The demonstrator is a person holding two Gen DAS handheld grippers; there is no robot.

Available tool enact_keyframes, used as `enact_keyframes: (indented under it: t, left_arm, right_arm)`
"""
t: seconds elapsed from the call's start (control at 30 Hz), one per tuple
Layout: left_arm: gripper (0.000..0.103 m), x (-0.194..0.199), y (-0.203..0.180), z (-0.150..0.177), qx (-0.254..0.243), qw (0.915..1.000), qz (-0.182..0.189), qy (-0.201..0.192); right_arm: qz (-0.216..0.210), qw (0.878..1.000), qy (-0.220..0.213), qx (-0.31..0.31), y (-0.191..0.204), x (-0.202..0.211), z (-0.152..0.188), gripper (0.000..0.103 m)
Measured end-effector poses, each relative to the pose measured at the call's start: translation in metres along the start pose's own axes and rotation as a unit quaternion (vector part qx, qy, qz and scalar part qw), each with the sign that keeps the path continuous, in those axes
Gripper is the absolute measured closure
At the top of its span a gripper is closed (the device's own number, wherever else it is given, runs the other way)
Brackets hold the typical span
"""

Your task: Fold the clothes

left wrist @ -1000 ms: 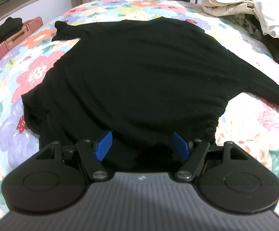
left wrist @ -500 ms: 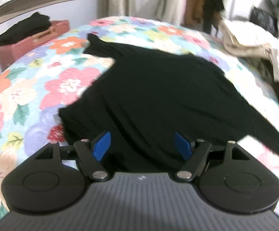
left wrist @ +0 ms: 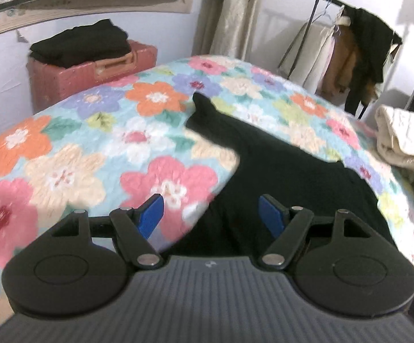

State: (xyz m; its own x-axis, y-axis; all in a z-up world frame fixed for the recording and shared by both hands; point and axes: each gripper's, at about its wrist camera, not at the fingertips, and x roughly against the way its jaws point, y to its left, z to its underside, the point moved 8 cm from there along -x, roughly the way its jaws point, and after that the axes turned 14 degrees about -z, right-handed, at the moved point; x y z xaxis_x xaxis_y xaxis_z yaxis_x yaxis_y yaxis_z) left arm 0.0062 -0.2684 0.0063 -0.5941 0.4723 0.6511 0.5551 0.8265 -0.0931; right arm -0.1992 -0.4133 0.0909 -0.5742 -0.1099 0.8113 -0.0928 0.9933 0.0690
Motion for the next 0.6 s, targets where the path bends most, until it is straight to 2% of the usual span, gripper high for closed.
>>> enact_keyframes:
  t: [0.03,0.1,0.13,0.17,0.23,0.3,0.37,0.47,0.6]
  left_arm:
    - [0.032,-0.009,0.001,-0.003,-0.001,1.0000,0.006,-0.006]
    - [0.034,-0.026,0.006,0.001,0.000,1.0000,-0.001,-0.009]
    - [0.034,-0.035,0.010,0.007,0.004,0.9999,-0.005,-0.012]
    - [0.034,-0.043,0.016,0.014,0.011,0.9998,-0.004,-0.013]
    - [0.034,-0.060,0.028,0.027,0.024,0.9996,-0.011,-0.005]
    - [0.033,-0.074,0.041,0.034,0.033,0.9991,-0.024,0.003]
    - [0.032,-0.084,0.054,0.037,0.038,0.9986,-0.037,0.005]
    - [0.031,-0.088,0.067,0.033,0.024,0.9977,-0.061,-0.016]
    - [0.030,-0.096,0.082,0.031,0.035,0.9967,-0.066,-0.031]
  right_arm:
    - [-0.009,1.000,0.006,0.004,-0.004,-0.025,-0.016,0.043]
    - [-0.030,0.999,0.018,0.009,-0.010,-0.072,-0.034,0.068]
    - [-0.040,0.999,0.021,0.003,-0.012,-0.088,-0.035,0.088]
    - [-0.054,0.998,0.027,-0.008,-0.015,-0.104,-0.032,0.091]
    - [-0.061,0.997,0.045,-0.012,-0.017,-0.129,-0.023,0.093]
    - [-0.043,0.998,0.049,-0.001,-0.025,-0.148,-0.026,0.093]
    - [-0.019,0.999,0.046,0.013,-0.034,-0.164,-0.034,0.085]
    - [-0.012,1.000,0.009,0.016,-0.052,-0.185,-0.062,0.085]
    - [-0.036,0.999,-0.038,0.004,-0.070,-0.227,-0.109,0.085]
